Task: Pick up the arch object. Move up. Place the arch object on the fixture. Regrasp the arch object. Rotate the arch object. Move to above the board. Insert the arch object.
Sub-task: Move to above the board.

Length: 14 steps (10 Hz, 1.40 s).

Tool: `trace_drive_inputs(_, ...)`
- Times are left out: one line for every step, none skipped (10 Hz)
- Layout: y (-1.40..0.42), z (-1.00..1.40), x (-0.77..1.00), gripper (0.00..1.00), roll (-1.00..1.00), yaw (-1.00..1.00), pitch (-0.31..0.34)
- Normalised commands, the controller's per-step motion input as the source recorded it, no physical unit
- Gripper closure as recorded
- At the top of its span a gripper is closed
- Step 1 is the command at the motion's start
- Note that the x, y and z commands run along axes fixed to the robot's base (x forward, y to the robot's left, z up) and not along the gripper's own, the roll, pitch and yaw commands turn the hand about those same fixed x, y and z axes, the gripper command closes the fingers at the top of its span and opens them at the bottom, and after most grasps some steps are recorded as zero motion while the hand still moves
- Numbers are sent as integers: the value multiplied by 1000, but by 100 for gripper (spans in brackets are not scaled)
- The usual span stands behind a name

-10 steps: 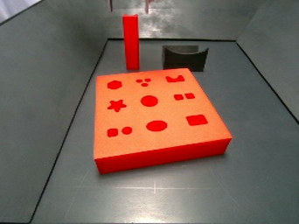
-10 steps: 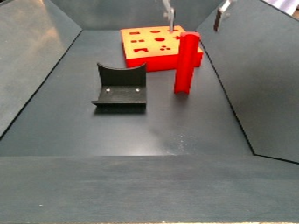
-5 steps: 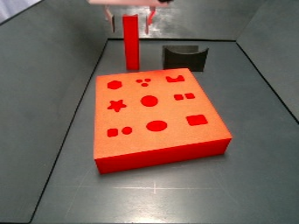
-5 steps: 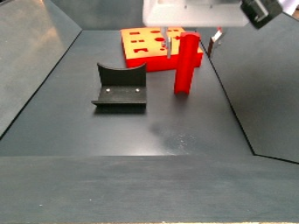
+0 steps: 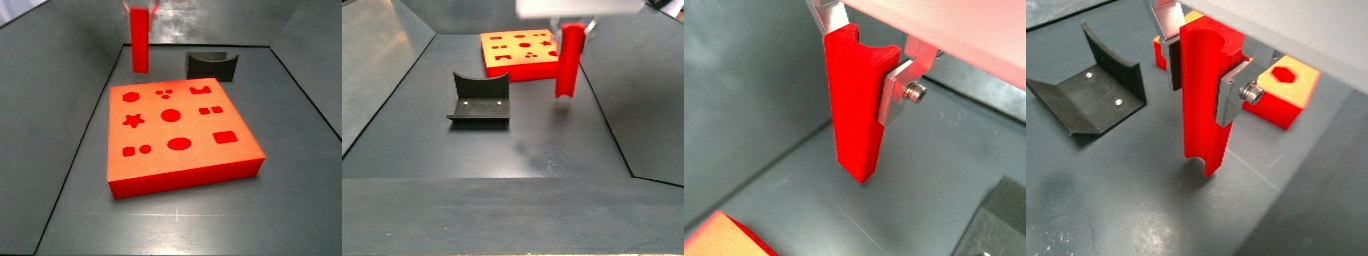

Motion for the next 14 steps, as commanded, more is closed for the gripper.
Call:
trace_drive_inputs(-61,1000,-291,100,121,-33,107)
trace_drive_inputs(-59,1000,-275,100,109,-14,74)
trace_drive_inputs(-58,1000,-268,100,101,-6,53)
trace_drive_inputs(-55,1000,-253,100,93,3,28)
trace_drive_inputs(-54,1000,-241,100,85,8,21)
trace_drive_inputs(-53,1000,-227,100,75,13,16)
trace_drive_inputs(-53,1000,-219,100,69,14,17)
trace_drive_inputs(-53,1000,-195,100,58,18,20)
trace_drive_inputs(-51,1000,-172,100,48,21,29)
trace_drive_inputs(-41,827,-102,100,36,23,46)
trace_drive_inputs(-35,710,-65,100,29,24,58)
trace_drive_inputs(-25,481,-16,100,19,24,81)
trace_drive_inputs(-20,259,2,100,11,23,95)
trace_drive_inputs(-1000,61,558,100,-32,-23,-3)
